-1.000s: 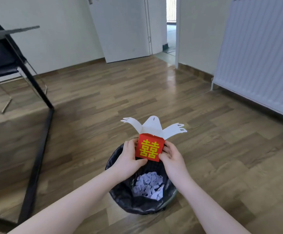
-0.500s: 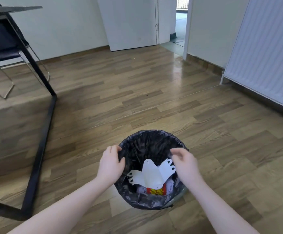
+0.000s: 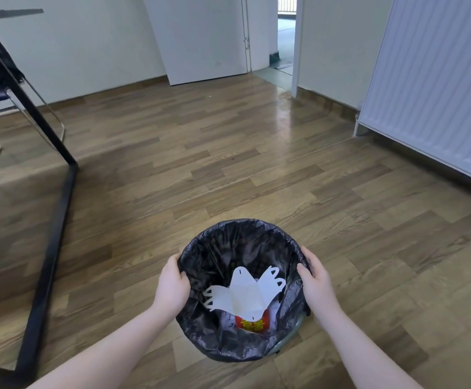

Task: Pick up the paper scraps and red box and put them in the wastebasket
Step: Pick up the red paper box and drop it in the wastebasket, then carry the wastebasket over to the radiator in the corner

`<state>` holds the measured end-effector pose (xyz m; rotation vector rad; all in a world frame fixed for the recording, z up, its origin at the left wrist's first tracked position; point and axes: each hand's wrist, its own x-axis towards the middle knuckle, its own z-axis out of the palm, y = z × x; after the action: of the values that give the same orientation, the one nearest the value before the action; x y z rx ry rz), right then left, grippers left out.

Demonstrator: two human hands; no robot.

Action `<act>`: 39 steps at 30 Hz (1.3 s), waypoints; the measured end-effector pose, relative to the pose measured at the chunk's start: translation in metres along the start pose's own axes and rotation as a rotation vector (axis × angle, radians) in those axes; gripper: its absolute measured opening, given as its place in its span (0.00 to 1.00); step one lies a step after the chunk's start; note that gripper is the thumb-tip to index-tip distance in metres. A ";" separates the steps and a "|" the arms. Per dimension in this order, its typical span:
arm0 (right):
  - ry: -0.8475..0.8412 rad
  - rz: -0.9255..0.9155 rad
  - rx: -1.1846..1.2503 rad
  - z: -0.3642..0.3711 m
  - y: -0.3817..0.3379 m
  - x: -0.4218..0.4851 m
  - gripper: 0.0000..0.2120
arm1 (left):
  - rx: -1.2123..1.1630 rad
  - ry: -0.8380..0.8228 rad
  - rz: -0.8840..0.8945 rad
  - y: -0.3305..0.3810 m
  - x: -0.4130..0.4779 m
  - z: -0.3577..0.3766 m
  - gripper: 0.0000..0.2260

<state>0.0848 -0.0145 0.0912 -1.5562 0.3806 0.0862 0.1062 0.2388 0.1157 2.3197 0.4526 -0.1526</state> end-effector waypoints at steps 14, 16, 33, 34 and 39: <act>0.379 -0.134 0.097 -0.154 -0.064 -0.024 0.21 | -0.048 -0.094 0.292 0.178 -0.056 0.057 0.22; 0.465 -0.146 0.114 -0.192 -0.080 -0.036 0.21 | -0.060 -0.140 0.370 0.217 -0.070 0.071 0.21; 1.072 -0.065 0.305 -0.438 -0.316 -0.304 0.20 | 0.027 -0.569 0.781 0.565 -0.314 0.060 0.19; 1.088 -0.057 0.311 -0.445 -0.338 -0.326 0.20 | 0.032 -0.592 0.787 0.583 -0.334 0.047 0.18; 1.170 -0.043 0.295 -0.481 -0.461 -0.432 0.20 | 0.117 -0.707 0.864 0.675 -0.426 -0.027 0.17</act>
<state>-0.2743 -0.4190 0.6719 -1.1764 1.2040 -0.9123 -0.0432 -0.3000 0.6854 2.1763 -0.9091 -0.5431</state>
